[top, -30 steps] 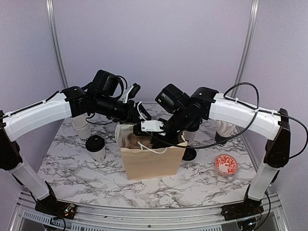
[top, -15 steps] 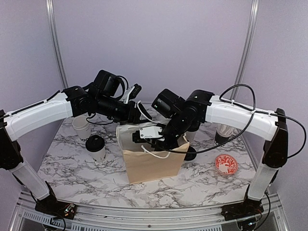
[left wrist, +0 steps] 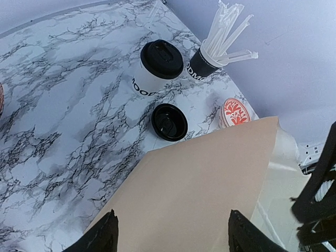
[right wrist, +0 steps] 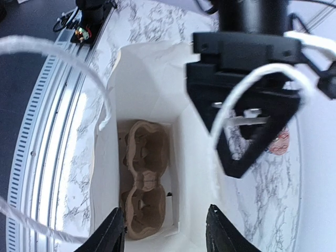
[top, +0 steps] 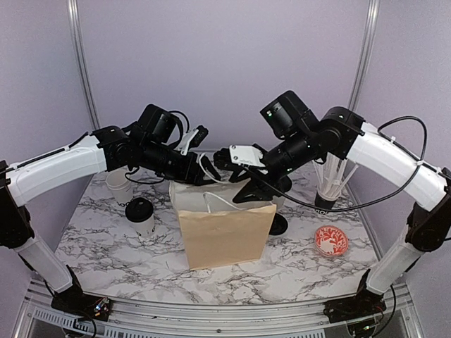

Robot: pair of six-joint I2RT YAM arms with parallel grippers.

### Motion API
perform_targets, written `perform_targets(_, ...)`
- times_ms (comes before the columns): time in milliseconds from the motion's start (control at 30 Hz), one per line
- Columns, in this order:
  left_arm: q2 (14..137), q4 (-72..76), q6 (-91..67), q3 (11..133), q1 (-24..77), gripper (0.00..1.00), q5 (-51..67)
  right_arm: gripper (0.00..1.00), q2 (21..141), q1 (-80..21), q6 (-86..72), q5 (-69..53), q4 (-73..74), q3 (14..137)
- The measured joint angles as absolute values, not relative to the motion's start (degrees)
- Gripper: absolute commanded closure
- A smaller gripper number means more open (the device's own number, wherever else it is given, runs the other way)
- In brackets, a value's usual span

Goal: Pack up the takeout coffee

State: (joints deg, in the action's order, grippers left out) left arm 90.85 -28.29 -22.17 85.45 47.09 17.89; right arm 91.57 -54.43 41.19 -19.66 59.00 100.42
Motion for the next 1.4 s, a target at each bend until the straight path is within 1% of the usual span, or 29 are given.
perform_targets(167, 90.8, -28.6, -20.3, 85.4, 47.1, 0.26, 17.9, 0.47, 88.8, -51.7, 40.8, -20.7, 55.7, 101.4)
perform_targets(300, 90.8, -28.6, -20.0, 85.5, 47.1, 0.26, 17.9, 0.46, 89.7, -51.9, 40.8, -21.6, 54.7, 101.8)
perform_targets(400, 90.8, -28.6, -20.0, 85.5, 47.1, 0.26, 17.9, 0.48, 91.7, -53.3, 40.6, -21.7, 54.4, 102.7)
perform_targets(467, 90.8, -28.6, -20.0, 85.6, 47.1, 0.26, 17.9, 0.51, 93.2, -54.5, 40.2, -21.4, 54.3, 103.4)
perform_targets(533, 90.8, -28.6, -20.1, 85.6, 47.1, 0.26, 17.9, 0.59, 95.0, -55.2, 39.5, -20.8, 53.9, 104.7)
perform_targets(567, 90.8, -28.6, -20.0, 85.6, 47.1, 0.26, 17.9, 0.69, 95.8, -55.5, 39.2, -20.5, 53.6, 105.4)
perform_targets(633, 90.8, -28.6, -20.0, 85.6, 47.1, 0.26, 17.9, 0.85, 97.3, -55.7, 38.4, -20.1, 53.1, 106.5)
perform_targets(700, 90.8, -28.6, -20.0, 85.6, 47.1, 0.26, 17.9, 0.97, 98.1, -55.7, 37.4, -19.5, 52.8, 107.1)
perform_targets(733, 90.8, -28.6, -20.0, 85.6, 47.1, 0.26, 17.9, 1.0, 98.1, -55.7, 37.1, -19.1, 52.5, 107.1)
perform_targets(900, 90.8, -28.6, -18.7, 85.6, 47.2, 0.21, 17.7, 1.0, 98.1, -55.0, 34.7, -18.0, 51.9, 107.7)
perform_targets(967, 90.8, -28.7, -16.9, 85.5, 47.5, 0.15, 17.0, 1.0, 98.1, -53.8, 33.6, -18.3, 51.8, 108.5)
perform_targets(1000, 90.6, -28.7, -15.9, 85.3, 47.7, 0.13, 16.2, 1.0, 98.1, -53.0, 33.0, -18.7, 52.0, 109.0)
perform_targets(1167, 87.8, -28.1, -9.5, 83.1, 49.7, 0.12, 14.3, 1.0, 98.1, -49.4, 30.5, -19.2, 51.9, 109.7)
perform_targets(1400, 80.3, -25.9, -2.3, 79.9, 52.6, 0.11, 13.4, 1.0, 98.4, -48.9, 29.0, -19.4, 50.1, 110.3)
